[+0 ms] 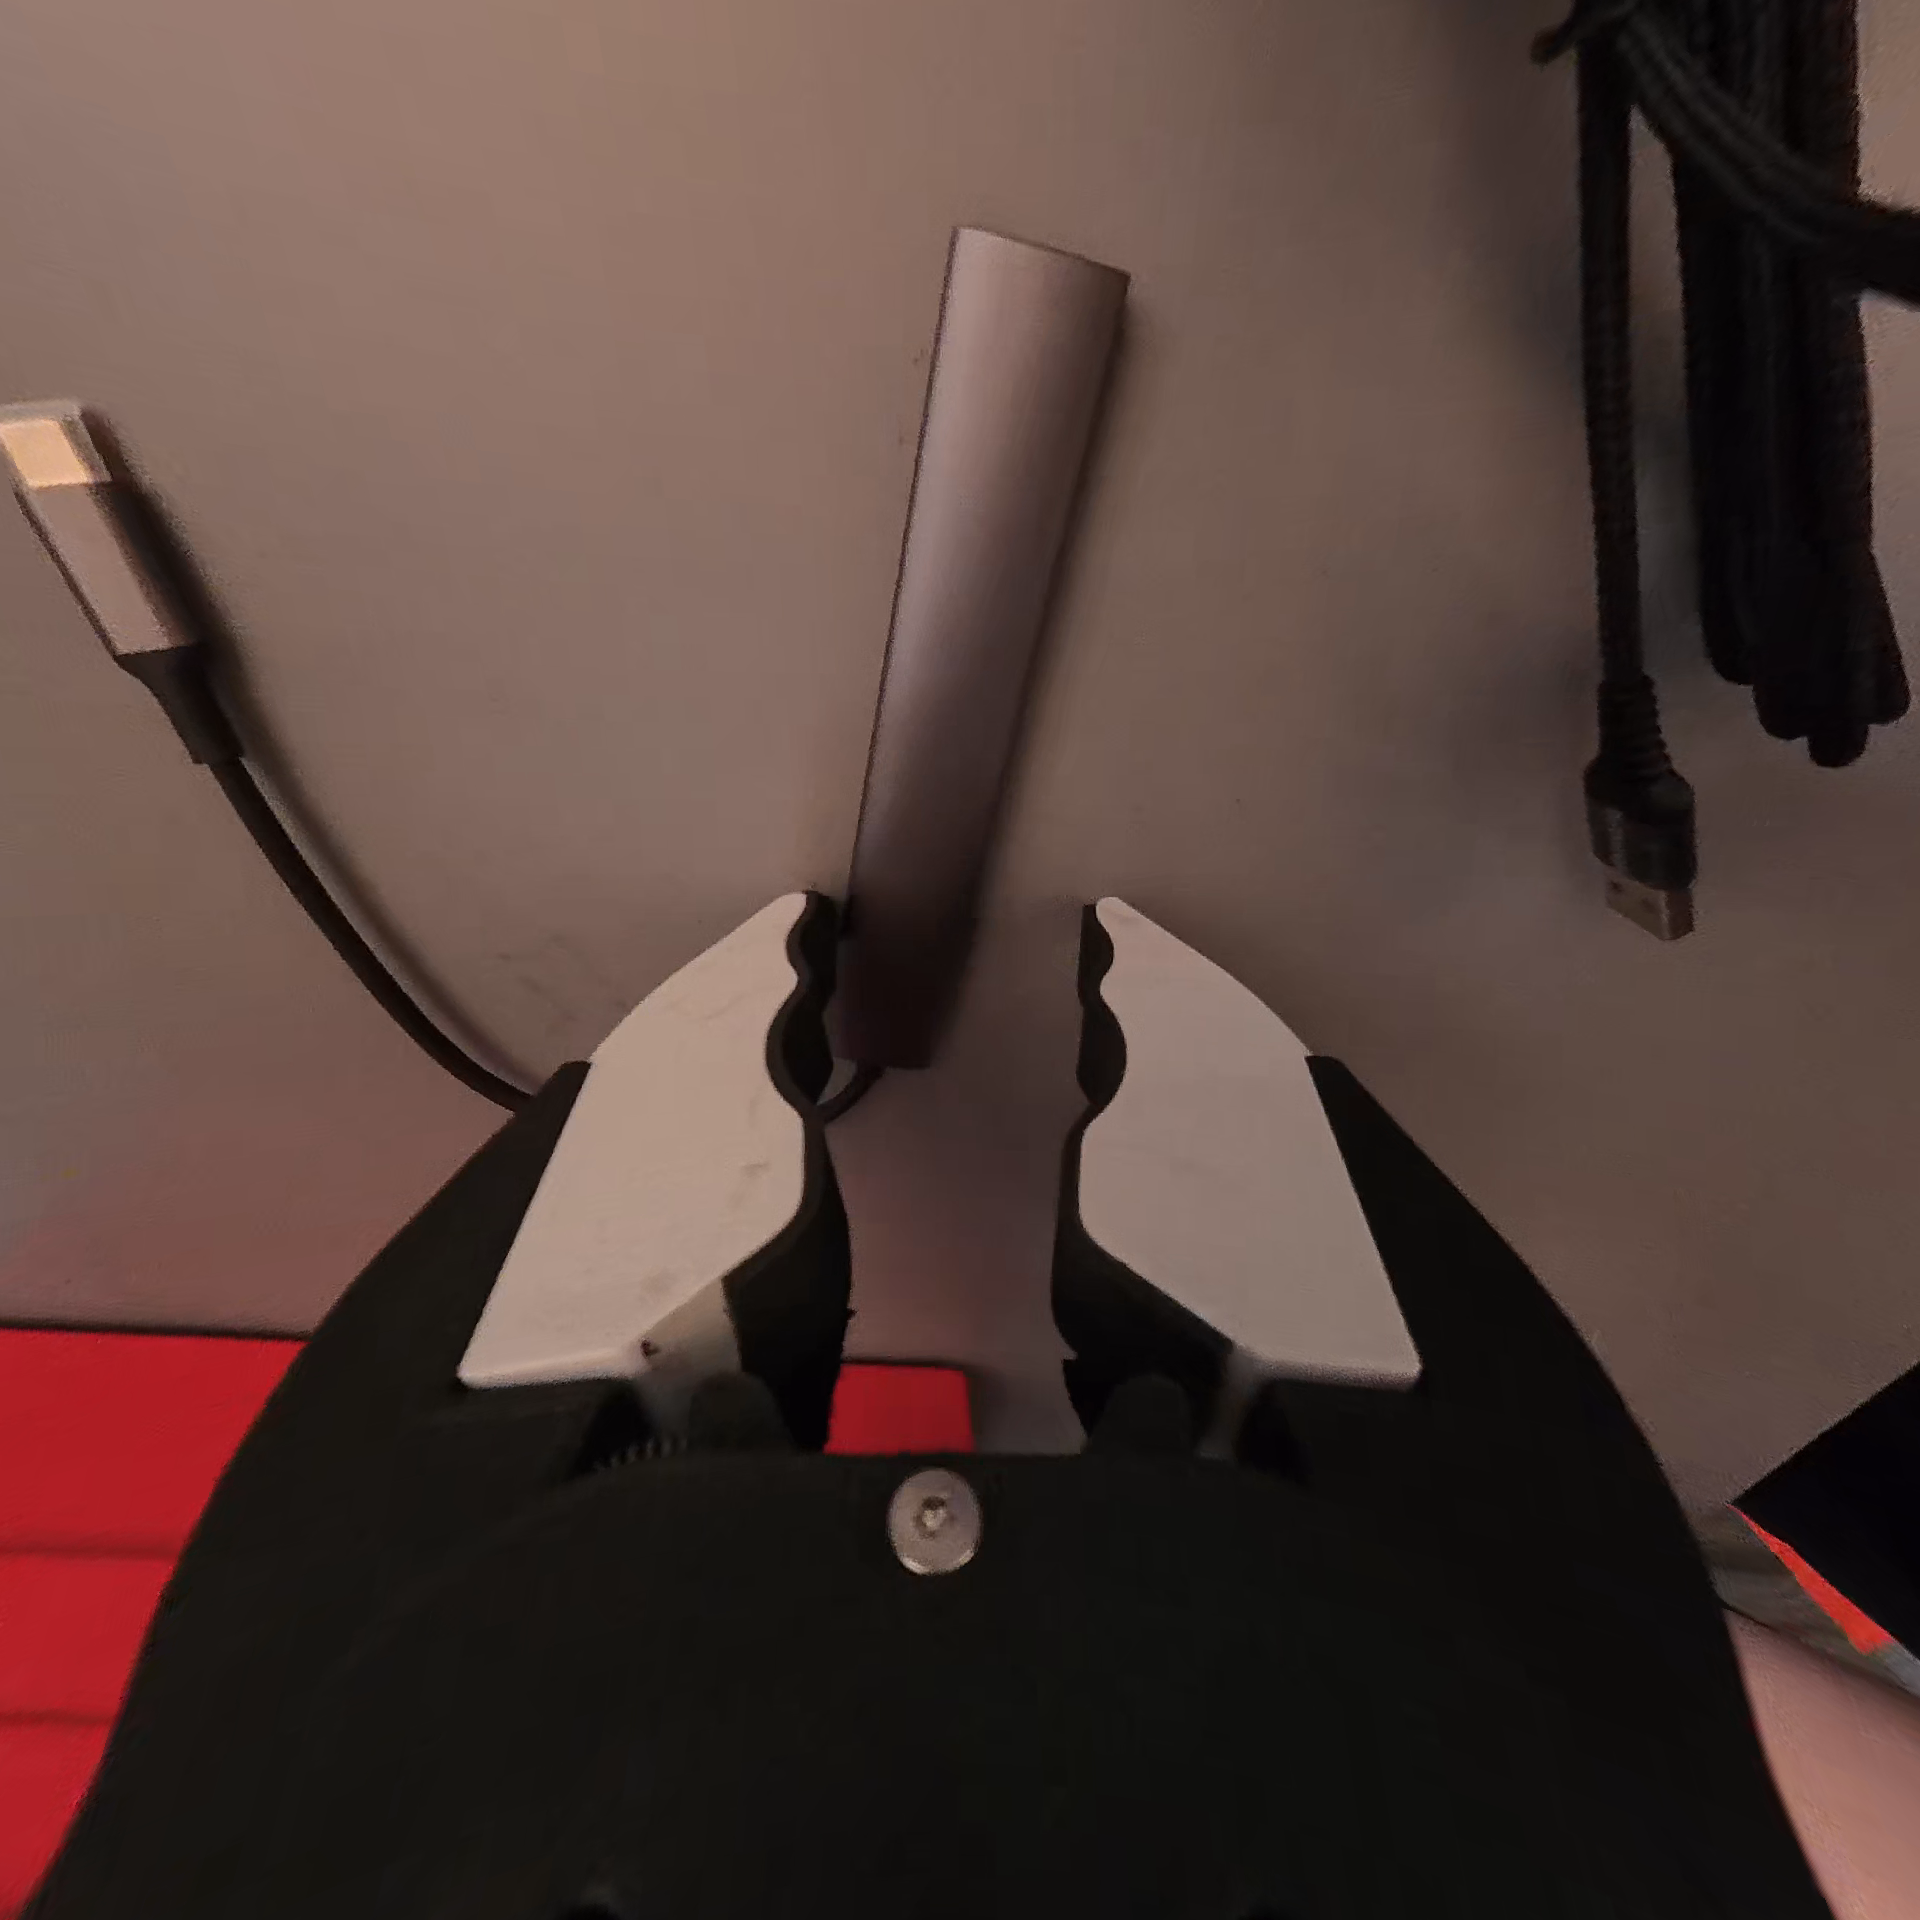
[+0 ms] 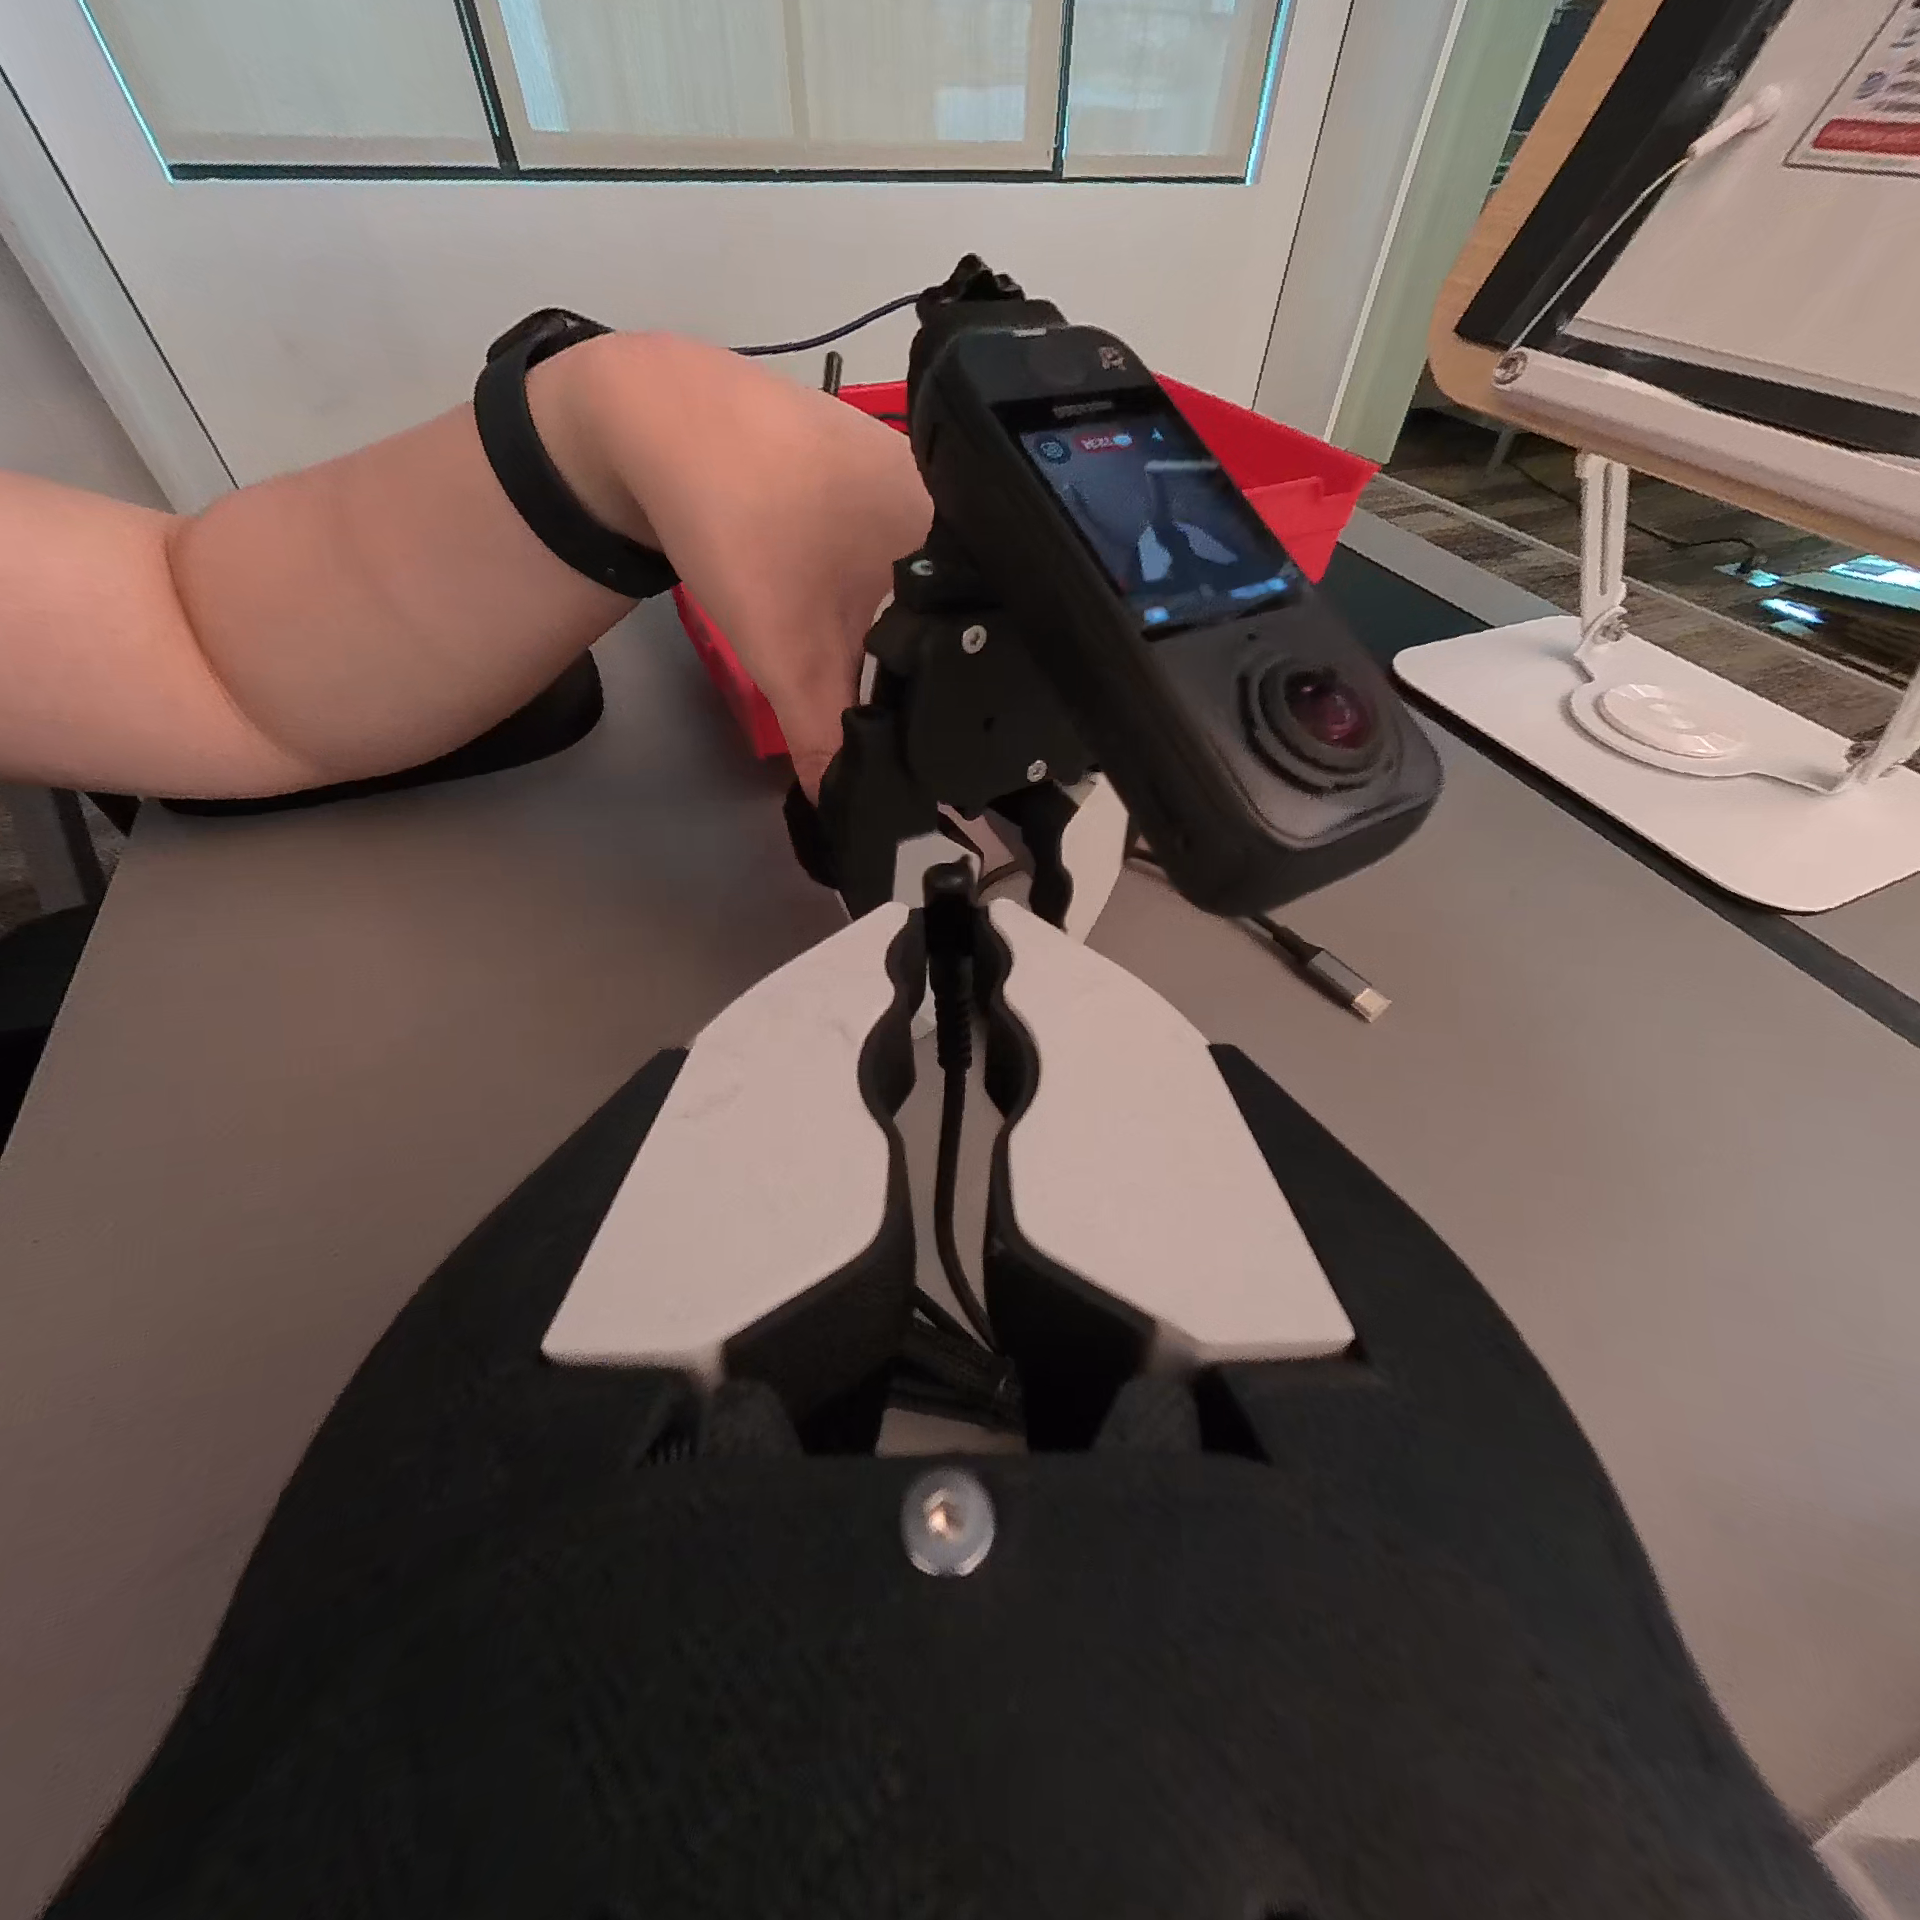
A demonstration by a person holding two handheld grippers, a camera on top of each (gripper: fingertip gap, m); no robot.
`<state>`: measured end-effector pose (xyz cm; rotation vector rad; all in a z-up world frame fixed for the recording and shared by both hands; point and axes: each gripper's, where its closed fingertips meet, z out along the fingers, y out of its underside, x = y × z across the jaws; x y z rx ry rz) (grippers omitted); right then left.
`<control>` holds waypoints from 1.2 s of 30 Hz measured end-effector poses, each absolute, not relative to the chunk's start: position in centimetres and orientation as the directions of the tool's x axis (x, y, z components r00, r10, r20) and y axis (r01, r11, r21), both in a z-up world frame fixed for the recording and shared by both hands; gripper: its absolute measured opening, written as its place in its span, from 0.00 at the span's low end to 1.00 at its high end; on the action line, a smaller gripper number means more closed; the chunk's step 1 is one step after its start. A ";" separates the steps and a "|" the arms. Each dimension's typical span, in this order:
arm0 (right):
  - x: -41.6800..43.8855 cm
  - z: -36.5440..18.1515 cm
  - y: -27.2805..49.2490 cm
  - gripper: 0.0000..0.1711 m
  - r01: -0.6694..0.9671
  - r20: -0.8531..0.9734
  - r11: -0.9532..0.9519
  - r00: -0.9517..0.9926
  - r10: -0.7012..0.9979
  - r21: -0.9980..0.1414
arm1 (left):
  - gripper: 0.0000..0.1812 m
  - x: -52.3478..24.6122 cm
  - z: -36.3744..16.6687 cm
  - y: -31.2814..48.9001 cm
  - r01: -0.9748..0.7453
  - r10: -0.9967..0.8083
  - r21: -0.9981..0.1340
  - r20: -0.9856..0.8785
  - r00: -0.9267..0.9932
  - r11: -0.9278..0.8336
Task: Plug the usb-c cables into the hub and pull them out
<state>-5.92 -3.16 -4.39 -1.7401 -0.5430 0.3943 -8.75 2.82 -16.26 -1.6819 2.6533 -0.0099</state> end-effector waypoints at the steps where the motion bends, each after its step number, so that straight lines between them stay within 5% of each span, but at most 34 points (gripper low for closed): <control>1: -6.1 -4.5 -3.1 0.05 0.152 0.024 -0.184 0.830 0.557 -0.971 | 0.24 -8.7 -16.3 2.8 -0.904 -0.904 -0.001 -0.007 -0.428 0.428; 6: -6.4 -4.9 -3.1 0.05 0.193 0.056 -0.188 0.826 0.561 -0.963 | 0.12 -8.2 -16.2 2.6 -0.941 -0.941 -0.002 0.025 -0.339 0.339; 13: -6.2 -4.8 -3.2 0.05 0.194 0.060 -0.184 0.828 0.558 -0.964 | 0.12 -7.4 -15.8 3.1 -0.982 -0.953 -0.011 0.242 0.181 -0.189; 22: -6.3 -5.1 -3.3 0.05 0.203 0.058 -0.196 0.823 0.565 -0.959 | 0.26 -10.1 -15.7 2.7 -0.995 -0.980 0.103 0.196 0.027 -0.007; 32: -6.4 -5.4 -3.2 0.05 0.216 0.064 -0.208 0.824 0.562 -0.954 | 0.14 -10.1 -16.1 4.4 -0.964 -0.965 0.099 -0.073 -0.253 0.245; 36: -6.5 -5.7 -3.1 0.05 0.229 0.071 -0.215 0.824 0.562 -0.949 | 0.12 -10.1 -16.2 4.1 -0.969 -0.972 0.086 -0.012 -0.233 0.232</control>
